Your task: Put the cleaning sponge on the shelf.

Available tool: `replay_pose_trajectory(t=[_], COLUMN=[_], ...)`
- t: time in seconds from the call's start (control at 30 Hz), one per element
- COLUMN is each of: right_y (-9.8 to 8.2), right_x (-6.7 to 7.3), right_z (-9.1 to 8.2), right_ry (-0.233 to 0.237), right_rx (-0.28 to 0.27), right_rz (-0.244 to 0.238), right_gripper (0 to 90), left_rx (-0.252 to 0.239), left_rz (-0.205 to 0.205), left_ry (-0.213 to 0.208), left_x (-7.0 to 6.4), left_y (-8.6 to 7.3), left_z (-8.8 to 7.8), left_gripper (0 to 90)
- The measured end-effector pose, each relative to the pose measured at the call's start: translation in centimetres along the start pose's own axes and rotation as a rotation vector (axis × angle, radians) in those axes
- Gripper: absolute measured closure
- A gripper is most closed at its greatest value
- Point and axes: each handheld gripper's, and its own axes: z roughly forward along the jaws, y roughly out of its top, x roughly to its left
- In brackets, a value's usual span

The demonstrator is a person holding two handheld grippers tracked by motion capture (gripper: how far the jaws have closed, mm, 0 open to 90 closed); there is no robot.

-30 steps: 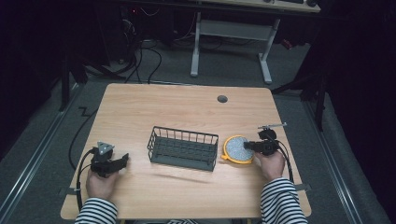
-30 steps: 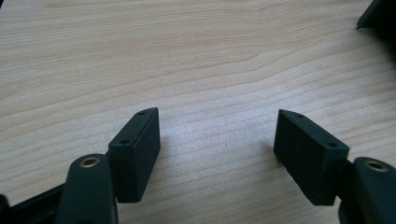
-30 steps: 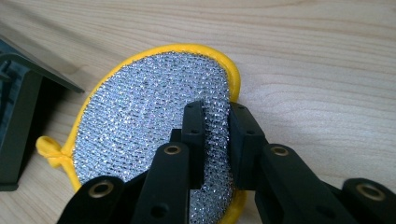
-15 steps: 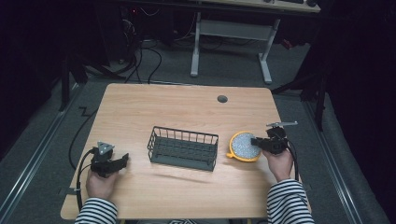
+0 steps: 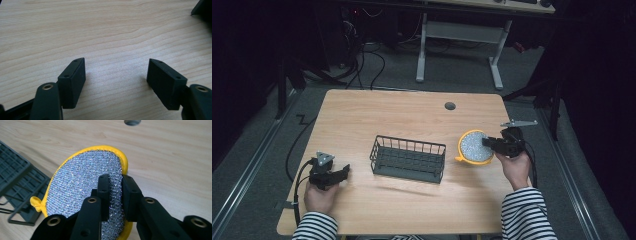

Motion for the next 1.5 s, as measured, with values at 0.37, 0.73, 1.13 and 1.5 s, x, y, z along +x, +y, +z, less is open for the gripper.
replay_pose_trajectory(t=[0.37, 0.73, 1.13, 1.5], right_y=[3.7, 6.5, 7.6, 7.8], right_x=[2.6, 5.8, 9.2, 12.2], right_z=[-1.4, -1.1, 1.8, 4.7], right_ry=[0.017, 0.069, 0.095, 0.107], right_rx=[-0.054, -0.074, -0.032, 0.016], right_rz=[-0.083, -0.162, -0.245, -0.325], right_gripper=[78.5, 78.3, 78.1, 77.9], left_rx=[-0.001, -0.001, 0.000, -0.001], left_rz=[0.000, -0.002, -0.002, -0.003], left_ry=[-0.001, 0.000, 0.000, -0.002], left_x=[0.0, 0.0, 0.0, 0.0], left_y=[0.0, 0.0, 0.0, 0.0], left_z=[0.0, 0.0, 0.0, 0.0], left_gripper=[31.8, 31.7, 31.6, 31.4])
